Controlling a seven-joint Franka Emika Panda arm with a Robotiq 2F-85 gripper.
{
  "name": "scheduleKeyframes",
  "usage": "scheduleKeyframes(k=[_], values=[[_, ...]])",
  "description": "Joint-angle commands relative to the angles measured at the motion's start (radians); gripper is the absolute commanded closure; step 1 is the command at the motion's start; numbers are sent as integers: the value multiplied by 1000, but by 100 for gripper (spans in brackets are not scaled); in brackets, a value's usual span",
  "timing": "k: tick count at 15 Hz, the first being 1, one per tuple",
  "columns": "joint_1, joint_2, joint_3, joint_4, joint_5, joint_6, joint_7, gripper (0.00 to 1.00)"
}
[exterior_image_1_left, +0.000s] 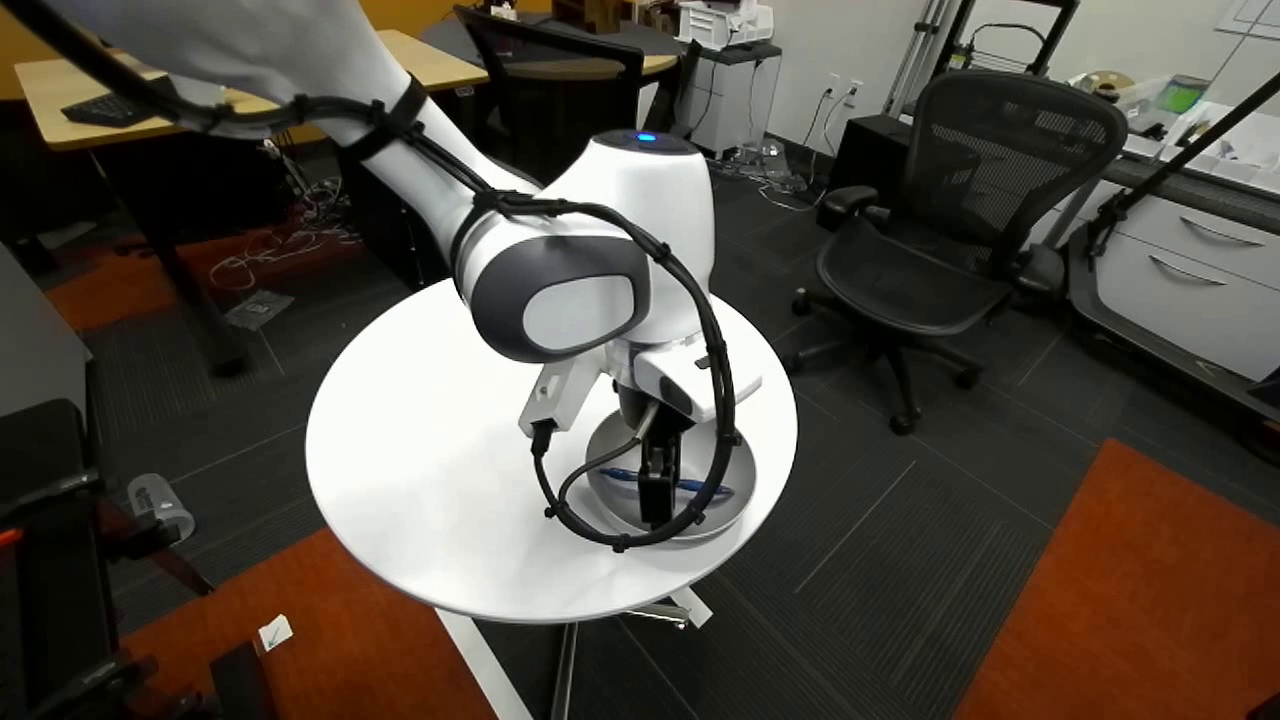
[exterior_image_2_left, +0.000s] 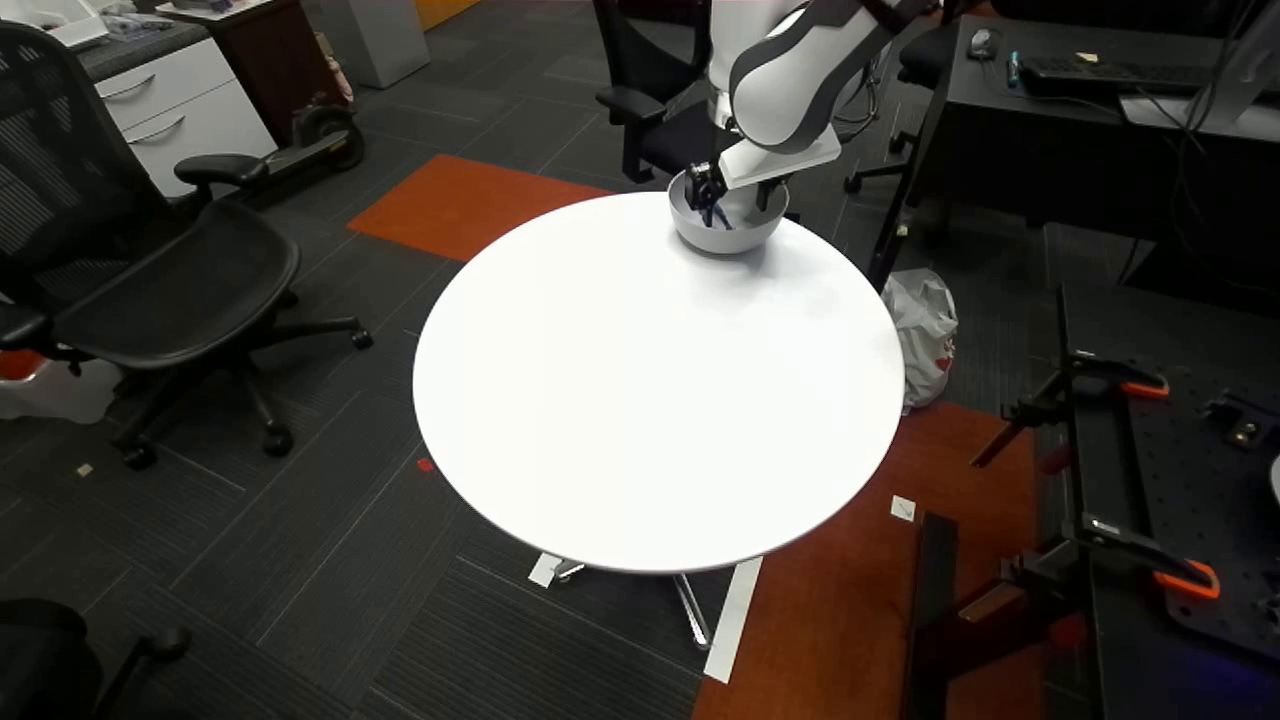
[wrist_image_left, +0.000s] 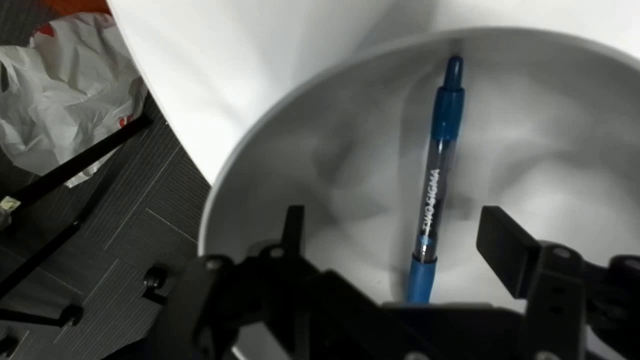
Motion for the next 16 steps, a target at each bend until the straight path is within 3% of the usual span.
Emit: scheduleKeyframes(k=[1,8,10,16], values=[[1,34,-9,52,40,-29,-53,41],[1,69,-8,102,73,-42,-91,97],[11,63,-17,100,69,-47,-79,100],[93,-85,-89,-23,34,-17,-43,97]])
